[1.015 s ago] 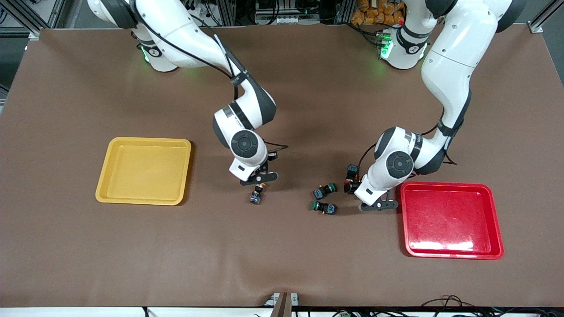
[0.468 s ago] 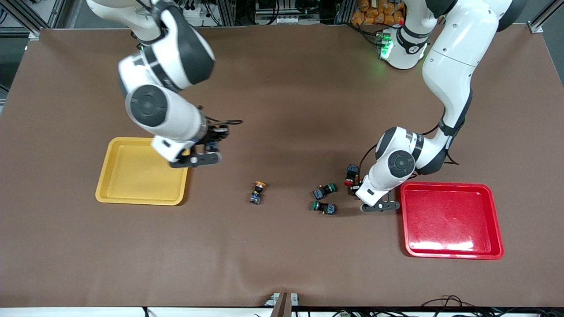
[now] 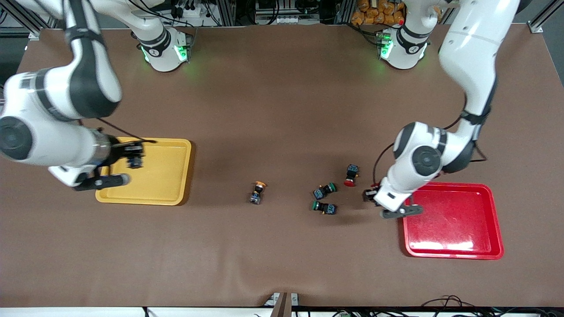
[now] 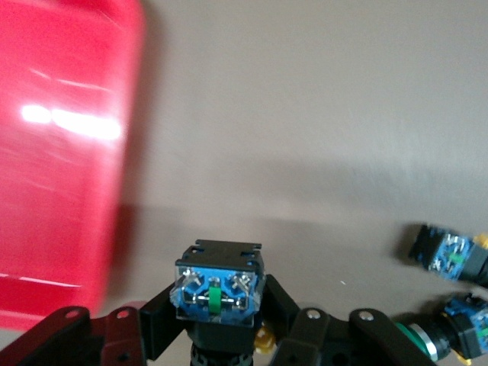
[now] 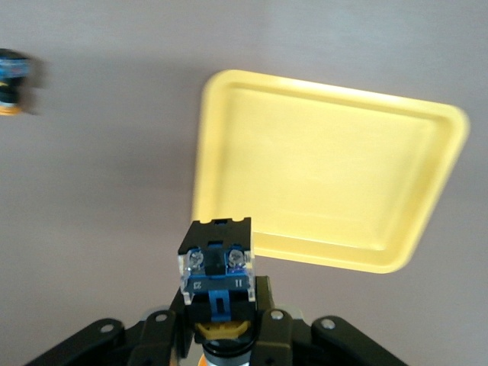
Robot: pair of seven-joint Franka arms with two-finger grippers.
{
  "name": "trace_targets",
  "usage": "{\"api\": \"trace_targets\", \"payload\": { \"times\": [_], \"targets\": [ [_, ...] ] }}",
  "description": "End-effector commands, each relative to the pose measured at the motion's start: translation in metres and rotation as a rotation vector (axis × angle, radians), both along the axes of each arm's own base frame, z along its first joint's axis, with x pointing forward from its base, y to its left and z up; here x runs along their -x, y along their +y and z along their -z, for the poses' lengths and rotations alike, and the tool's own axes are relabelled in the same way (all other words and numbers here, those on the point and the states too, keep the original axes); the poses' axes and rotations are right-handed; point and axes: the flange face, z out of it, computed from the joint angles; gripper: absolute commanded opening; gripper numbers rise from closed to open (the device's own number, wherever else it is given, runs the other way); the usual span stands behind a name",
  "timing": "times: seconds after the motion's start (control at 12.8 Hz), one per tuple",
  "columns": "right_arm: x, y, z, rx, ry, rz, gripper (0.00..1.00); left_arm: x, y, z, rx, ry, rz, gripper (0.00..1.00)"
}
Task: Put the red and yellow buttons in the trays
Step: 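Bring the right gripper to the yellow tray while the left gripper reaches red, then open the right gripper over the yellow tray while the left gripper opens over red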
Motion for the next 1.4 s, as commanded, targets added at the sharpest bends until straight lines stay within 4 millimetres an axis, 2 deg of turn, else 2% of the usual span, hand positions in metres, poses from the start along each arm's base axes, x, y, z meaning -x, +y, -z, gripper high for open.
{"api": "trace_targets", "payload": {
  "times": [0.0,0.08,0.16,0.31,0.39,0.47,0.62,0.78,0.94,1.01,1.17,1.25,1.33],
  "targets": [
    [-0.007,-0.045,0.039,0.040,0.044,-0.024,0.00,-0.010,0.055,-0.035,-0.035,-0.027,0.053,0.00],
    [-0.013,-0.066,0.055,0.035,0.029,-0.027,0.00,-0.018,0.089,-0.035,-0.037,-0.030,0.100,0.00],
    [-0.015,-0.083,0.076,0.032,0.008,-0.019,0.00,-0.023,0.112,-0.031,-0.039,-0.032,0.145,0.00],
    [-0.016,-0.112,0.131,0.030,-0.034,-0.008,0.00,-0.030,0.159,-0.017,-0.046,-0.049,0.236,0.00],
    [-0.017,-0.115,0.153,0.031,-0.015,-0.011,0.00,-0.032,0.185,-0.009,-0.047,-0.060,0.275,0.00],
    [-0.017,-0.123,0.162,0.028,-0.012,-0.004,0.00,-0.032,0.205,0.001,-0.040,-0.064,0.294,0.00],
    [-0.012,-0.141,0.193,0.017,0.013,-0.012,0.00,-0.032,0.231,0.025,-0.039,-0.062,0.344,0.00],
    [-0.009,-0.139,0.225,0.017,0.026,-0.016,0.00,-0.028,0.269,0.069,-0.032,-0.082,0.365,0.00],
    [0.009,-0.138,0.258,0.017,0.015,-0.012,0.00,-0.022,0.293,0.098,-0.020,-0.080,0.351,0.00],
    [0.016,-0.135,0.268,0.017,0.013,-0.014,0.00,-0.021,0.299,0.101,-0.015,-0.082,0.350,0.00],
    [0.019,-0.134,0.272,0.014,0.019,-0.013,0.00,-0.022,0.300,0.100,-0.014,-0.085,0.356,0.00],
    [0.020,-0.133,0.272,0.013,0.025,-0.013,0.34,-0.022,0.300,0.101,-0.014,-0.085,0.356,0.00],
    [0.019,-0.133,0.270,0.013,0.025,-0.015,0.99,-0.022,0.298,0.100,-0.015,-0.087,0.358,0.00]
  ]
}}
